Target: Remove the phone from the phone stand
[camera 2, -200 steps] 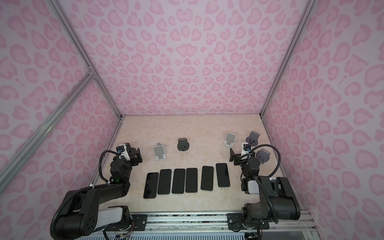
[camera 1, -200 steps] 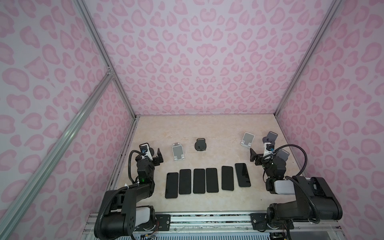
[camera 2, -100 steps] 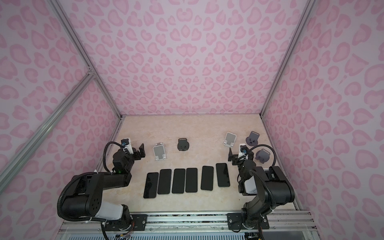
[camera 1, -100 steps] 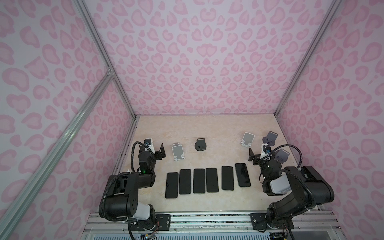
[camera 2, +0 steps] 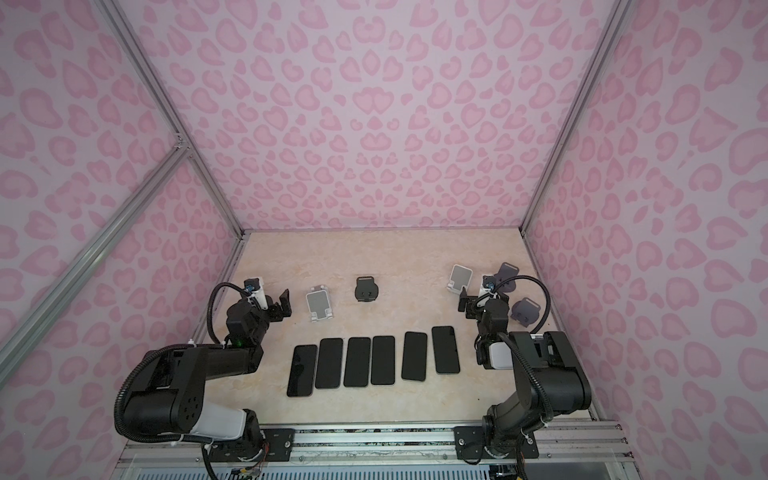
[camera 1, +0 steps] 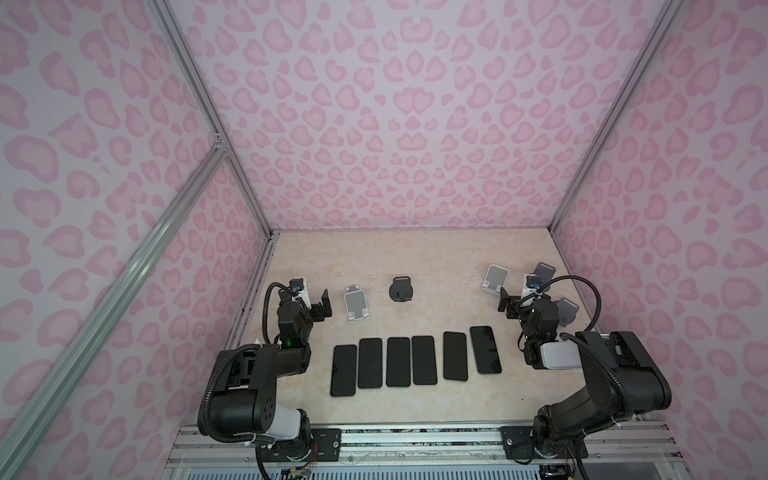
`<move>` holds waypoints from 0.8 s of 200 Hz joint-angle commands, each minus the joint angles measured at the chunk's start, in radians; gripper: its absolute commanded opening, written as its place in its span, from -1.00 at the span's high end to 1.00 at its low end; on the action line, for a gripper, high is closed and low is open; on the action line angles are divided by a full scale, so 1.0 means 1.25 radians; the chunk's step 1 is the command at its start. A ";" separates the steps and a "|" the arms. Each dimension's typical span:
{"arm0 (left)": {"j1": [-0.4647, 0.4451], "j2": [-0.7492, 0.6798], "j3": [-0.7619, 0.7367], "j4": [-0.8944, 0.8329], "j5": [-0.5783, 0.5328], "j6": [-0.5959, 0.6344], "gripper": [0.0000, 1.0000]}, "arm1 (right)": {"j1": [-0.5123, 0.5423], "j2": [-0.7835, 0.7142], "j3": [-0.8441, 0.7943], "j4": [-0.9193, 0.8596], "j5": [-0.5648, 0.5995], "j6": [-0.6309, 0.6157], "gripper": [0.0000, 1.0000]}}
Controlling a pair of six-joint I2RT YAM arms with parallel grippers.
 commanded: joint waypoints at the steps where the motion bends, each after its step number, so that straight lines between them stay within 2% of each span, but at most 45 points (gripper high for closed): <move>1: 0.001 0.001 0.004 0.009 0.007 0.011 -0.96 | 0.001 0.002 0.002 -0.008 0.025 0.009 -0.98; 160: 0.001 0.001 0.006 0.009 0.008 0.011 -0.95 | 0.015 0.001 0.000 -0.005 0.049 0.002 -0.98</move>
